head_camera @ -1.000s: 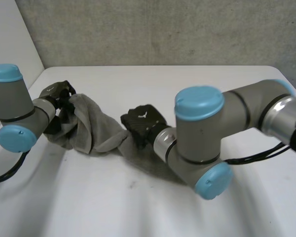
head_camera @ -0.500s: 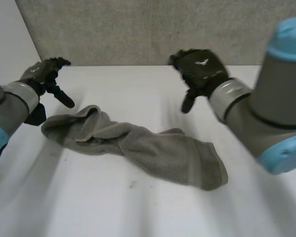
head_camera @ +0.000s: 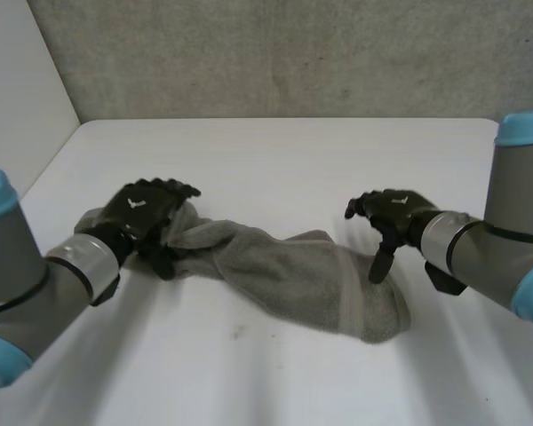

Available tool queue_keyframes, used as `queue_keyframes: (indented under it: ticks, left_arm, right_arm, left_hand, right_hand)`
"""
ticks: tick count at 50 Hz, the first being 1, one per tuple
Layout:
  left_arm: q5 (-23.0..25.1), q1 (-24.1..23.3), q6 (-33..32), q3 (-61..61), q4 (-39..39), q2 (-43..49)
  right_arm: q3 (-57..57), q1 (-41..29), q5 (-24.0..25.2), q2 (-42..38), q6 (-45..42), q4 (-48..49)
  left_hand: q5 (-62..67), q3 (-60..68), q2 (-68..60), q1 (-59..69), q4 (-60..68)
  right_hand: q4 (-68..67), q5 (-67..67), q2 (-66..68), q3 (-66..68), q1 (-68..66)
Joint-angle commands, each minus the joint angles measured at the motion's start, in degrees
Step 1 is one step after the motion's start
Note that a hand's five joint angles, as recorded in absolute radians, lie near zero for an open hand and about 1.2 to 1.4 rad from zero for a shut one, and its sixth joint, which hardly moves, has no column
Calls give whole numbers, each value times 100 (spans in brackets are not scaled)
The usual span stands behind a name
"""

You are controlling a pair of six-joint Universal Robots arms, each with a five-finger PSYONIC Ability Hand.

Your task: Fold the towel.

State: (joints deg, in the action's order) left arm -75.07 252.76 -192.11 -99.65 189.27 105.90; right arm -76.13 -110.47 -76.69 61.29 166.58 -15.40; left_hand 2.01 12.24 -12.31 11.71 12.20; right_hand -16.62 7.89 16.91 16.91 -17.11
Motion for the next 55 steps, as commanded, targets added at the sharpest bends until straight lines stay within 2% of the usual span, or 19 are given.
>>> queue_keyframes:
  ticks: [1,7,11,18,22,28,34,41,46,49,50,51,55]
  left_arm:
    - [-104,-77,-319,33,690,598]
    - [-227,-86,-301,138,1138,826]
    - [-227,-86,-301,182,1147,959]
    - [-201,-112,-327,235,1165,1345]
    - [-210,-139,-345,305,1165,1486]
    - [-210,-139,-354,490,1217,1583]
    - [-218,-139,-345,832,1375,1688]
    - [-218,-139,-345,1114,1367,1838]
    - [-183,-148,-345,1158,1358,1917]
    - [-157,-165,-345,1176,1393,1961]
    - [-157,-191,-345,1236,1393,1995]
    - [-166,-209,-345,1333,1384,2039]
    - [-192,-218,-354,1606,1393,2128]
  right_arm:
    - [107,-27,180,-582,50,55]
    - [265,-27,233,-900,138,64]
    - [379,-27,242,-1084,252,72]
    - [424,-27,251,-1164,252,213]
    - [424,-27,259,-1155,261,231]
    - [432,-27,259,-1111,261,231]
    - [468,-36,277,-1102,252,231]
    - [590,-71,374,-1163,209,231]
    - [731,-80,374,-1164,182,231]
    - [906,-89,365,-1164,165,231]
    - [1011,-98,356,-1172,156,239]
    - [1013,-98,356,-1172,156,239]
    - [1564,-141,286,-1330,77,248]
  left_hand:
    - [241,218,-211,271,222]
    - [476,453,-446,506,457]
    - [510,487,-480,540,491]
    - [1283,1260,-1253,1313,1264]
    - [1469,1446,-1439,1499,1450]
    - [2646,2624,-2616,2676,2627]
    - [3788,3765,-3758,3818,3769]
    - [4194,4171,-4164,4224,4175]
    - [4682,4659,-4652,4712,4663]
    - [5170,5147,-5140,5200,5151]
    - [5686,5663,-5656,5716,5667]
    - [6474,6451,-6444,6504,6455]
    - [6799,6776,-6769,6829,6780]
  right_hand:
    - [-138,11,108,108,-89]
    - [-154,27,125,125,-105]
    - [-204,77,175,175,-155]
    - [-575,448,545,545,-526]
    - [-1614,1487,1585,1585,-1565]
    - [-2977,2850,2947,2947,-2928]
    - [-3434,3307,3405,3405,-3385]
    - [-3484,3357,3455,3455,-3435]
    - [-4508,4381,4478,4478,-4459]
    - [-5866,5739,5837,5837,-5817]
    - [-6334,6207,6304,6304,-6285]
    - [-6338,6211,6309,6309,-6289]
    - [-6338,6211,6309,6309,-6289]
